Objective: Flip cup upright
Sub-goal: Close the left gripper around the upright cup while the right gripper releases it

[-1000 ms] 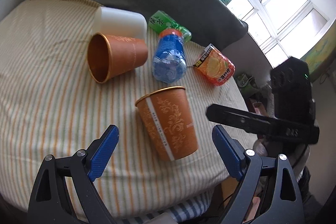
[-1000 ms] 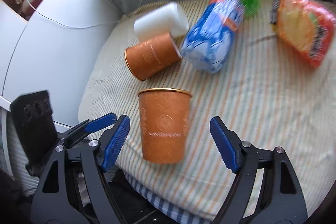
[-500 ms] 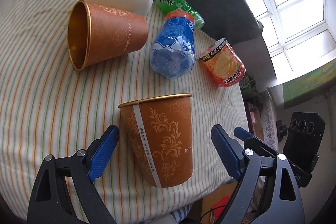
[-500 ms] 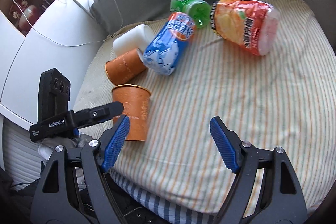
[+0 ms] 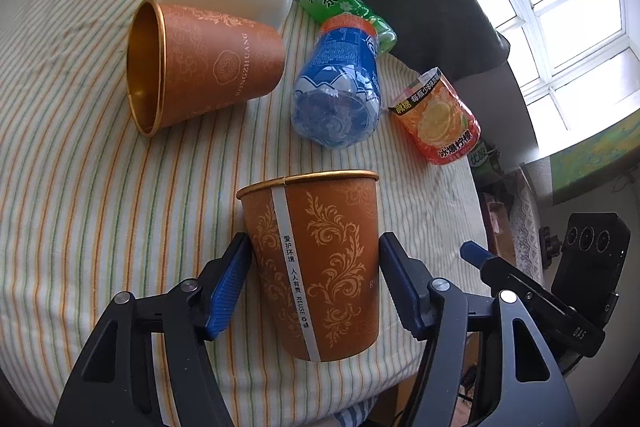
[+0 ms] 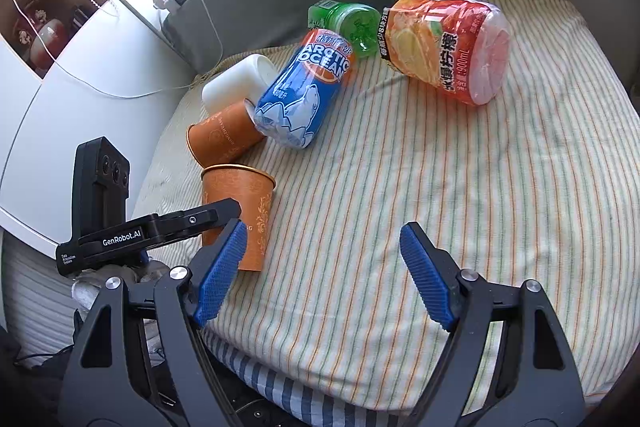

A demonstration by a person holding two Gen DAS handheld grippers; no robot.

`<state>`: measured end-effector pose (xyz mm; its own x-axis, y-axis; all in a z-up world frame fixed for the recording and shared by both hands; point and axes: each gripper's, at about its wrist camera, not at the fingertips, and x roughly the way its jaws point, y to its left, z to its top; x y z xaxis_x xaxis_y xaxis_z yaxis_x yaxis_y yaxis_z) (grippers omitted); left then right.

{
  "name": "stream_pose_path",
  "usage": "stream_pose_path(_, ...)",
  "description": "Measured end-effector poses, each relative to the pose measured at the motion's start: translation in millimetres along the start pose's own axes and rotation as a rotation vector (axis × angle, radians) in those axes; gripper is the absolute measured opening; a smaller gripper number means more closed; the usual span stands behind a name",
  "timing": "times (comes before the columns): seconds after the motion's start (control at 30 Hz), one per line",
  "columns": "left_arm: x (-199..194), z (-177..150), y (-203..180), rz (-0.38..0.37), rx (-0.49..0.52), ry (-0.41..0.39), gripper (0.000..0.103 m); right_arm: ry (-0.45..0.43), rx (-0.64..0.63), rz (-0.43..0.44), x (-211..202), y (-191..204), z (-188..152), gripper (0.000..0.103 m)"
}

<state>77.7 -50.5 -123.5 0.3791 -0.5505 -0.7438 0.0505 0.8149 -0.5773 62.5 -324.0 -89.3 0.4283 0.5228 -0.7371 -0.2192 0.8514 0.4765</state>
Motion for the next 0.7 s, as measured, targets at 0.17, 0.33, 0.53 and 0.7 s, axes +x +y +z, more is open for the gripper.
stream_pose_path(0.17,-6.0,-1.5,-12.2,0.030,0.072,-0.055,0.064,-0.017,-0.002,-0.008,-3.7,-0.4,-2.4,0.081)
stream_pose_path(0.33,-12.9,-2.1,-23.2,0.070,0.132,-0.111,0.064,-0.042,-0.037,-0.032,-7.0,4.5,-5.7,0.081)
stream_pose_path(0.53,-17.7,-2.2,-32.7,0.116,0.200,-0.171,0.064,-0.087,-0.096,-0.093,-12.0,13.7,-10.4,0.081)
stream_pose_path(0.7,-16.8,-2.3,-37.0,0.134,0.227,-0.195,0.064,-0.132,-0.149,-0.161,-14.9,20.5,-17.7,0.081)
